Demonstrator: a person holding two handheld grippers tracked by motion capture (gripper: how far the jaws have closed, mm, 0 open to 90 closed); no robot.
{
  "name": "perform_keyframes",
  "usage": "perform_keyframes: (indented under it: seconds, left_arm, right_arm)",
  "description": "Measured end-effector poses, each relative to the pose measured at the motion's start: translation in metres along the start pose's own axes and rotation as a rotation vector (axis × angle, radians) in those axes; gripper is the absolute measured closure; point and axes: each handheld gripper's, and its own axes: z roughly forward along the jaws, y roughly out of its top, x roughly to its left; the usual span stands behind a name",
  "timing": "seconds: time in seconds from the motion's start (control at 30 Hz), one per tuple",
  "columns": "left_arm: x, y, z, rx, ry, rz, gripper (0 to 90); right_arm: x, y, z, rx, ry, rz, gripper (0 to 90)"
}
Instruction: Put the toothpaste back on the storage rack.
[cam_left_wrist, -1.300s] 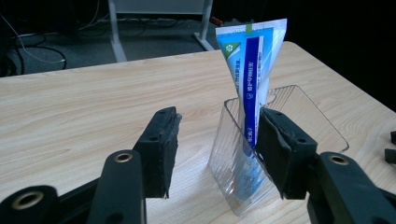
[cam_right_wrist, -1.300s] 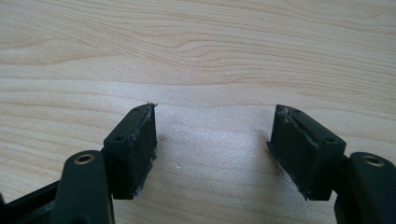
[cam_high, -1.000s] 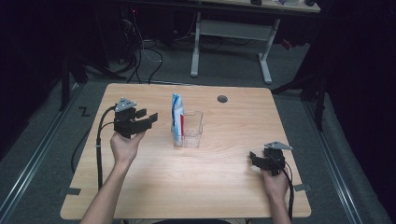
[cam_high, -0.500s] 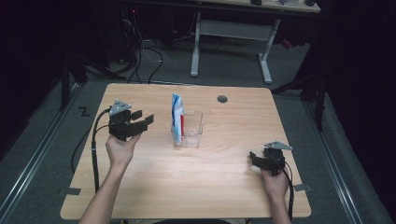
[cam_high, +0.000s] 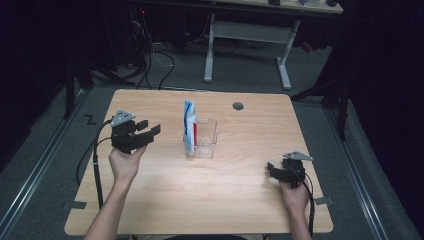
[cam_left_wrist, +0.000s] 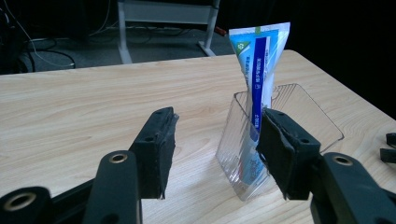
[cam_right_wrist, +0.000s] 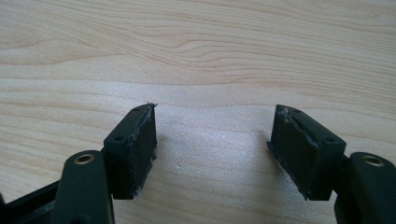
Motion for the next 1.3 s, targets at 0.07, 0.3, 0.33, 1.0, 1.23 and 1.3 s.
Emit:
perform_keyframes:
  seconds: [0.07, 0.3, 0.33, 1.0, 1.23, 1.3]
  left_arm:
    - [0.001, -0.001, -0.001, 0.001, 0.002, -0.001, 46.4]
    - [0.002, -0.003, -0.006, -0.002, 0.012, -0.001, 46.3]
    - [0.002, -0.004, -0.006, -0.001, 0.012, -0.002, 46.3]
    - [0.008, -0.013, -0.017, -0.010, 0.016, -0.024, 46.0]
    - [0.011, -0.021, -0.021, -0.011, 0.014, -0.043, 45.7]
    - [0.012, -0.024, -0.021, -0.008, 0.014, -0.048, 45.6]
  right_arm:
    - [0.000, 0.000, 0.000, -0.001, 0.000, -0.001, 31.7]
    - [0.000, 0.000, 0.000, -0.001, 0.000, -0.001, 31.7]
    - [0.000, 0.000, 0.000, 0.000, 0.000, 0.000, 31.6]
    - [0.000, 0.000, 0.000, 0.000, 0.000, 0.000, 31.6]
    - [0.000, 0.000, 0.000, 0.000, 0.000, 0.000, 31.6]
    - [0.000, 0.000, 0.000, 0.000, 0.000, 0.000, 31.6]
